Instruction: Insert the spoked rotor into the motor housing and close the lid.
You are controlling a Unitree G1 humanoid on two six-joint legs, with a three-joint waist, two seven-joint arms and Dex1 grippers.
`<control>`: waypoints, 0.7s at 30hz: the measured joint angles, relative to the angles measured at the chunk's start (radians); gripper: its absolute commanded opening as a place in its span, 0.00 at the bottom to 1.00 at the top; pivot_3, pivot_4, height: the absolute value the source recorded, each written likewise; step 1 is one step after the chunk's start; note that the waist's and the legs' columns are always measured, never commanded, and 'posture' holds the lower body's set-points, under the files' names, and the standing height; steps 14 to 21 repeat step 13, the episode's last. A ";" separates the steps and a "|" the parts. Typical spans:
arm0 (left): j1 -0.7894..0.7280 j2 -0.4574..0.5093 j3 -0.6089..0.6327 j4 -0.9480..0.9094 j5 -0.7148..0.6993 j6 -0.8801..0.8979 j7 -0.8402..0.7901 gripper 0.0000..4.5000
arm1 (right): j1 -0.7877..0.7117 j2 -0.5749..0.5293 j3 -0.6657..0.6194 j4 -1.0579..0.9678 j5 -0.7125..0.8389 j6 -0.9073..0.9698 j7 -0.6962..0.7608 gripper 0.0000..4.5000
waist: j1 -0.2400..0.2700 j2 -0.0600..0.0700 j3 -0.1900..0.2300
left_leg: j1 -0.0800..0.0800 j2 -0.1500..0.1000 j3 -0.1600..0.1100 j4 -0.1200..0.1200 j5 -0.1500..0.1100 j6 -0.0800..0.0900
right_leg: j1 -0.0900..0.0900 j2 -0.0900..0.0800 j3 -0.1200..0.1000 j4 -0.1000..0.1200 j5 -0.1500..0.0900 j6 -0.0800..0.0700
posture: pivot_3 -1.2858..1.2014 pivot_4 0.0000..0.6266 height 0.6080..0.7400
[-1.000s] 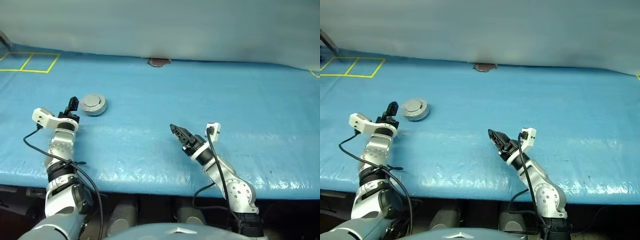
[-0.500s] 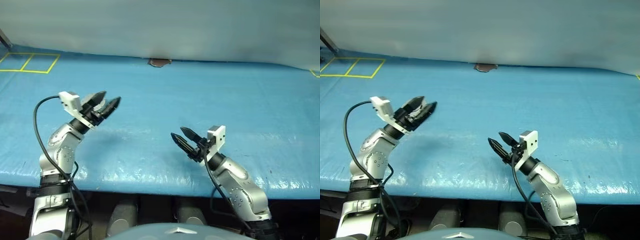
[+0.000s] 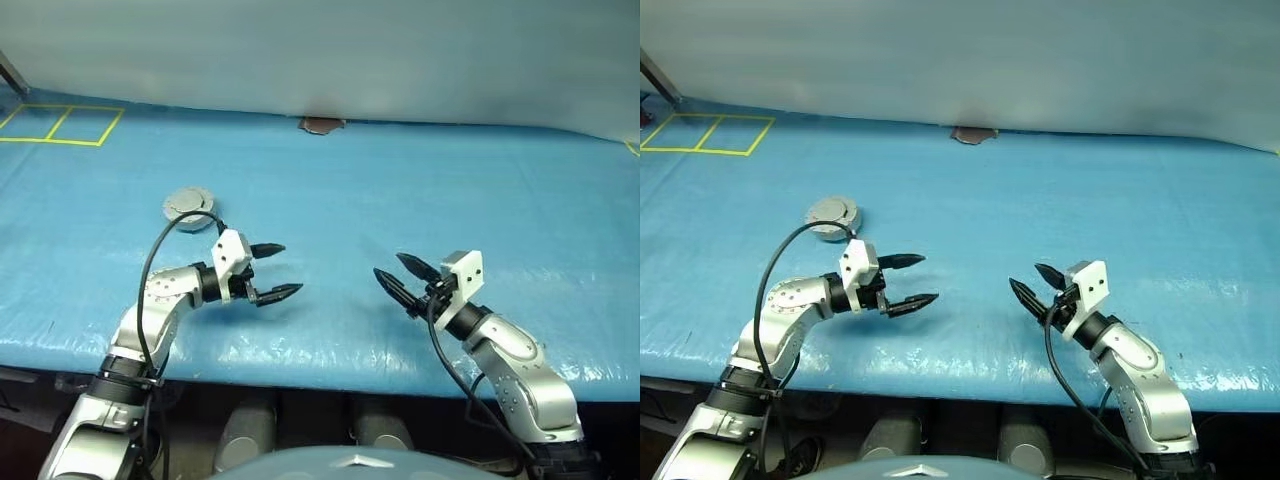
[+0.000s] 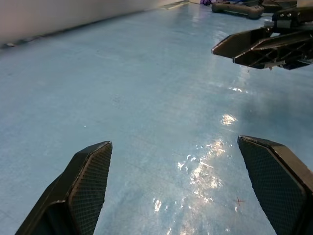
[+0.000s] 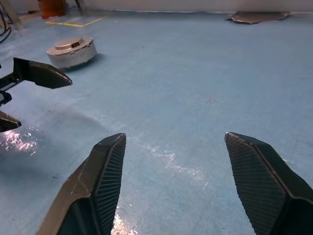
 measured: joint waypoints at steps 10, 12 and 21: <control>0.001 0.000 -0.019 0.013 0.026 -0.046 -0.044 1.00 | 0.035 -0.042 0.032 -0.051 -0.039 0.018 0.031 0.99 | 0.001 0.000 0.000 | 0.000 0.000 0.000 0.000 0.000 0.000 | 0.000 -0.001 0.000 0.000 0.000 0.000 | 0.52 0.24 1.00; 0.000 -0.002 -0.019 0.021 0.028 -0.047 -0.050 1.00 | 0.035 -0.040 0.032 -0.051 -0.042 0.018 0.030 0.99 | 0.001 0.000 0.000 | 0.000 0.000 0.000 0.000 0.000 0.000 | 0.000 -0.001 -0.001 0.000 0.000 0.000 | 0.52 0.24 1.00; -0.001 -0.005 -0.019 0.026 0.028 -0.047 -0.051 1.00 | 0.034 -0.039 0.032 -0.051 -0.043 0.018 0.029 0.99 | 0.001 0.000 0.000 | 0.000 0.000 0.000 0.000 0.000 0.000 | 0.000 0.000 -0.001 0.000 0.000 0.000 | 0.52 0.24 1.00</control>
